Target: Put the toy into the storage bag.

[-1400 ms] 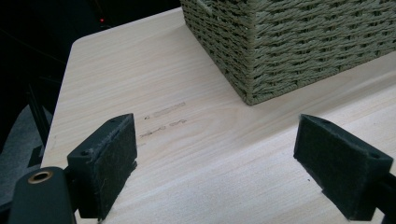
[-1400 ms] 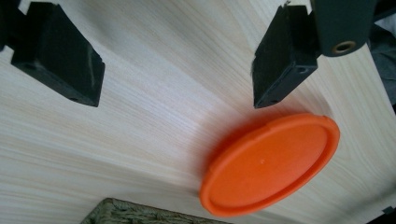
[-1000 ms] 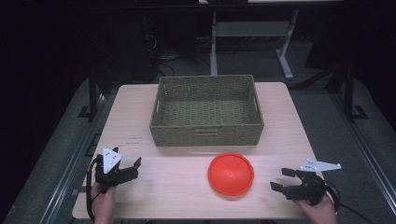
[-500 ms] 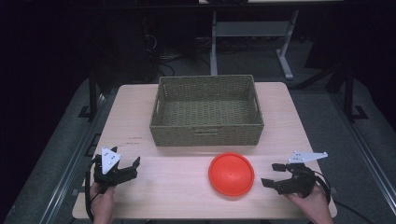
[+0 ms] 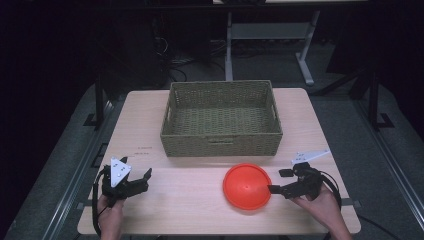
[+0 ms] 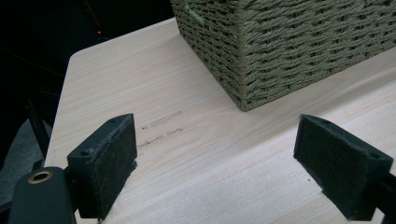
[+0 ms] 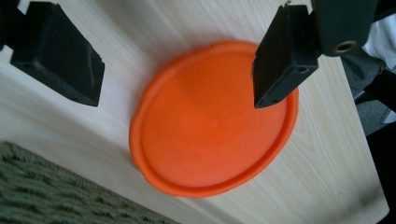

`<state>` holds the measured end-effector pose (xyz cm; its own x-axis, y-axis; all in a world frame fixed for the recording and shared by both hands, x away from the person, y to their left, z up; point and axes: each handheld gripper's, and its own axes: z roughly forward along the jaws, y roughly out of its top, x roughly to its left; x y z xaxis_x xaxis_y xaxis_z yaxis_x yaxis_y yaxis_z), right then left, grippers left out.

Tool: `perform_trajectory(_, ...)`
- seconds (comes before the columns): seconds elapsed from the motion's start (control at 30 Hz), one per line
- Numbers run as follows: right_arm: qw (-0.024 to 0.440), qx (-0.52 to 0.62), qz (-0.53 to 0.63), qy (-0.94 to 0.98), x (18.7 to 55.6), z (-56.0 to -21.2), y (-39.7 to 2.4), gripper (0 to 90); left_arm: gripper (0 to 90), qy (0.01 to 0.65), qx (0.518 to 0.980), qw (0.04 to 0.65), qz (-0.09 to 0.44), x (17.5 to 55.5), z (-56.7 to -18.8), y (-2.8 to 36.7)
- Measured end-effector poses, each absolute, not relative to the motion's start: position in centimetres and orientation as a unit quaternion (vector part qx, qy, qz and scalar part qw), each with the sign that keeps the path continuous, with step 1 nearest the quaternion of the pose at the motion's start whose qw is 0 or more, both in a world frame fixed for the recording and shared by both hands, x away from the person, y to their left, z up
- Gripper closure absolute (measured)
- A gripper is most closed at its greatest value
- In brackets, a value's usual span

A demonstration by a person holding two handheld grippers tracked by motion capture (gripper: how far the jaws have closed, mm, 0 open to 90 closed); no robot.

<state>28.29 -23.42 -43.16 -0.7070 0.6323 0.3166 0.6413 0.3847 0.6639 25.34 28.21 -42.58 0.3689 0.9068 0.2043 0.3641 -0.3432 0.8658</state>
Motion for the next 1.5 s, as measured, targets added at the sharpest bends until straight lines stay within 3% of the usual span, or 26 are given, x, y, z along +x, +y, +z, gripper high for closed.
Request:
perform_trajectory(0.37,0.005,-0.372,-0.394,-0.84,30.2,-42.6,-21.8,16.7,12.8,0.429,0.738,0.376,0.361,25.4,-42.6,28.1)
perform_trajectory(0.77,0.016,-0.374,-0.356,-0.856,32.0,-44.1,-20.5,24.1,12.8,0.428,0.737,0.376,0.363,25.3,-42.6,28.1)
perform_trajectory(1.5,0.044,-0.376,-0.328,-0.866,33.3,-45.5,-20.3,50.2,12.8,0.428,0.737,0.374,0.365,25.3,-42.5,28.1)
